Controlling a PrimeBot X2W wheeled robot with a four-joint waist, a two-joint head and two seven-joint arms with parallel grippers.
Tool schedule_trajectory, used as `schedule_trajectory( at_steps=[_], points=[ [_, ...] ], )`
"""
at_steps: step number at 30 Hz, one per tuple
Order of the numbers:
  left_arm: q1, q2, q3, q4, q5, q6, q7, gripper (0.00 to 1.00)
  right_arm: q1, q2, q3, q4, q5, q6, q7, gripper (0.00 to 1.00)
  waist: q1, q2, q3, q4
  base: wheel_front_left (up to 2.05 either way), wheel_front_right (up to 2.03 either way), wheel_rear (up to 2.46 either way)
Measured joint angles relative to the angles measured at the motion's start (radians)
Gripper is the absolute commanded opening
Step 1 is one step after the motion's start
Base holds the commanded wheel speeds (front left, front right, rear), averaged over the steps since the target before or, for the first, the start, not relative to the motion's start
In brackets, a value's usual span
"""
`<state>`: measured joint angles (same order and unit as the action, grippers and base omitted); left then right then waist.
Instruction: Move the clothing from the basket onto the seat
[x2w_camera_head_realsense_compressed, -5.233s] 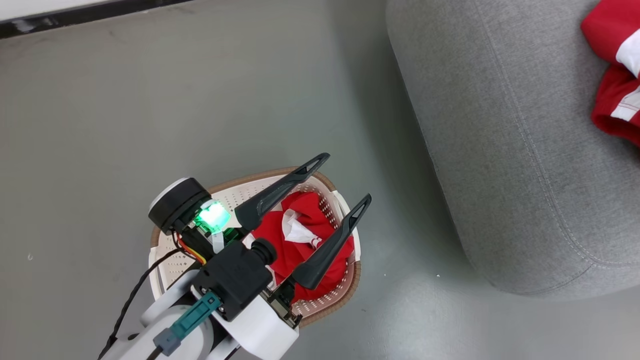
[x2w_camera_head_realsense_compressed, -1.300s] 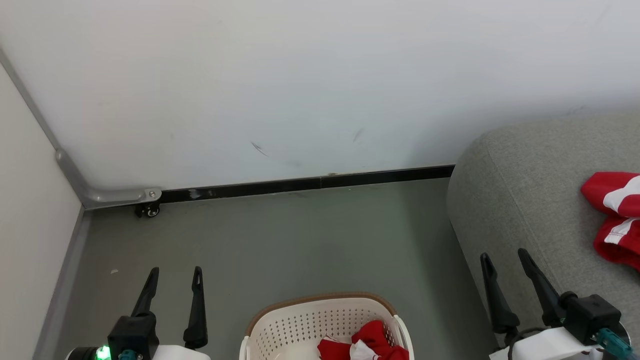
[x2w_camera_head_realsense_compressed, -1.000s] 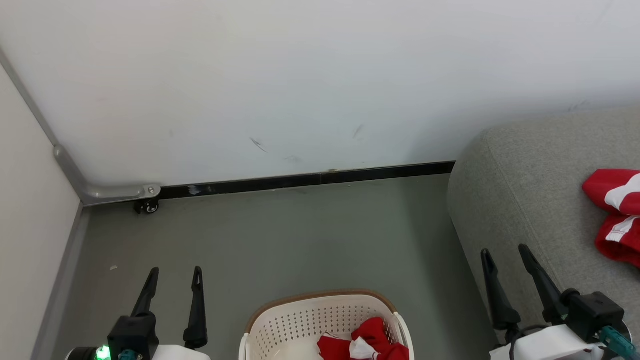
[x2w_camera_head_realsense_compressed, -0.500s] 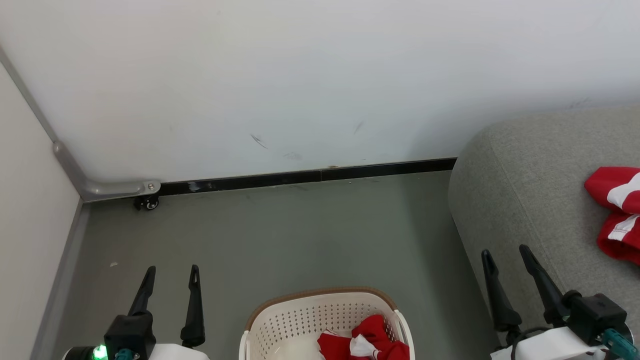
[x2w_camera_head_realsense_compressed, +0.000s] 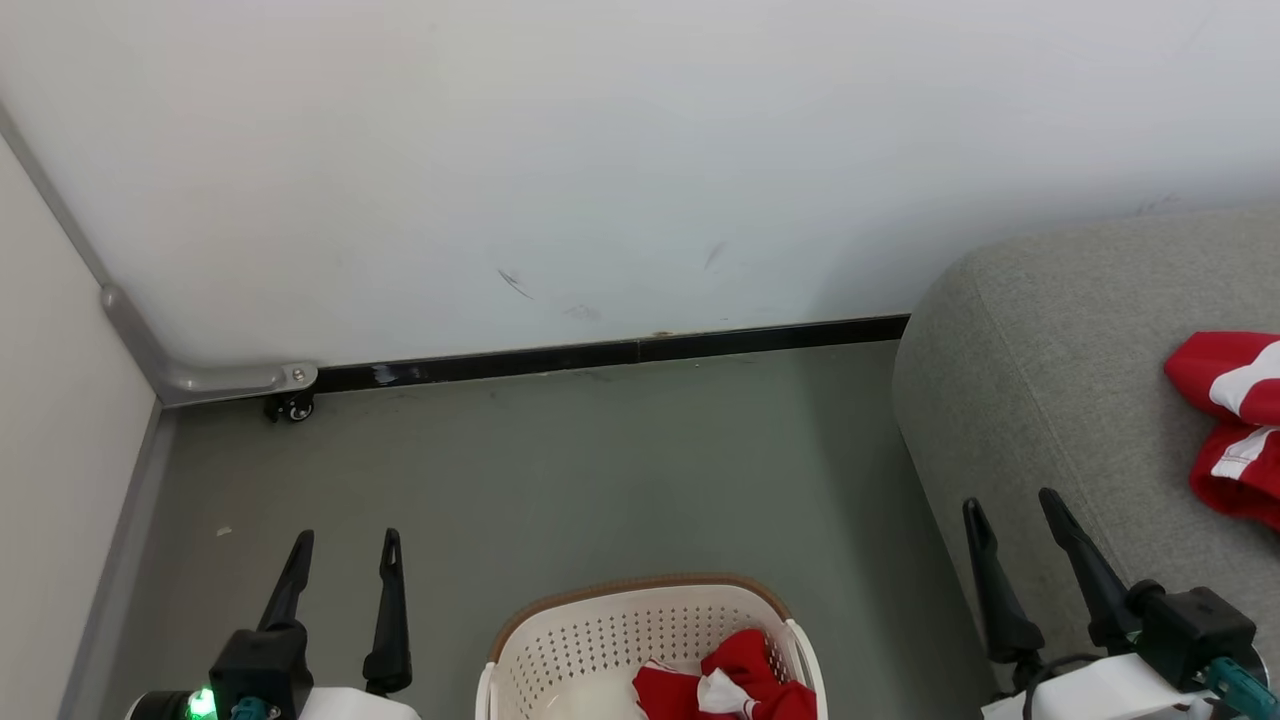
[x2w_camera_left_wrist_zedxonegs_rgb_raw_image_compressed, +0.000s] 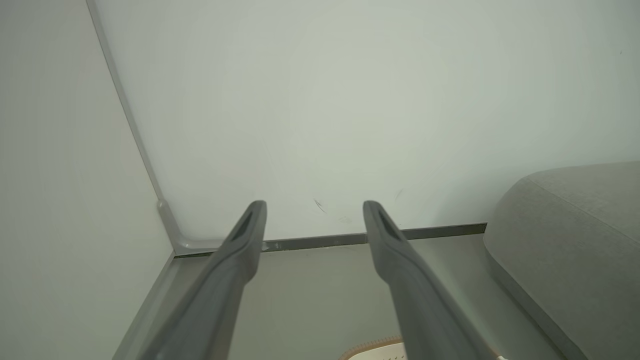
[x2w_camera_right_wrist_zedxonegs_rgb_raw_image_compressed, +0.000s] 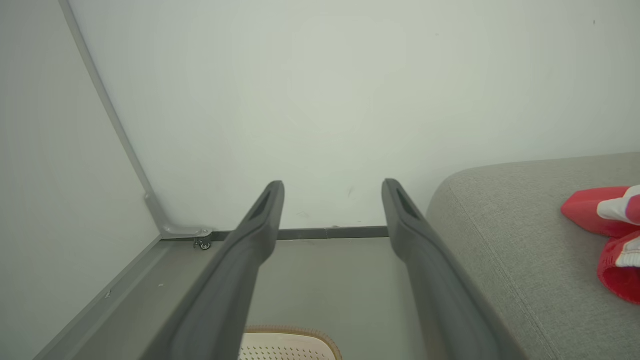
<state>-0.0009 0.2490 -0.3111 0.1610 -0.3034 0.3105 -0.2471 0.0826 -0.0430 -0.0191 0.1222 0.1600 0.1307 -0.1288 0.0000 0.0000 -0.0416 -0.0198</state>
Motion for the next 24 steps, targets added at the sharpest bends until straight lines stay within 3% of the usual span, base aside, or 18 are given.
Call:
schedule_trajectory(
  at_steps=[24],
  points=[
    [-0.021, -0.006, -0.036, 0.012, 0.017, -0.048, 0.0, 1.0, 0.04, 0.002, -0.065, -0.044, -0.001, 0.0, 0.0, 1.0, 0.0, 0.0, 0.005, -0.074, 0.0, 0.0, 0.0]
  ],
)
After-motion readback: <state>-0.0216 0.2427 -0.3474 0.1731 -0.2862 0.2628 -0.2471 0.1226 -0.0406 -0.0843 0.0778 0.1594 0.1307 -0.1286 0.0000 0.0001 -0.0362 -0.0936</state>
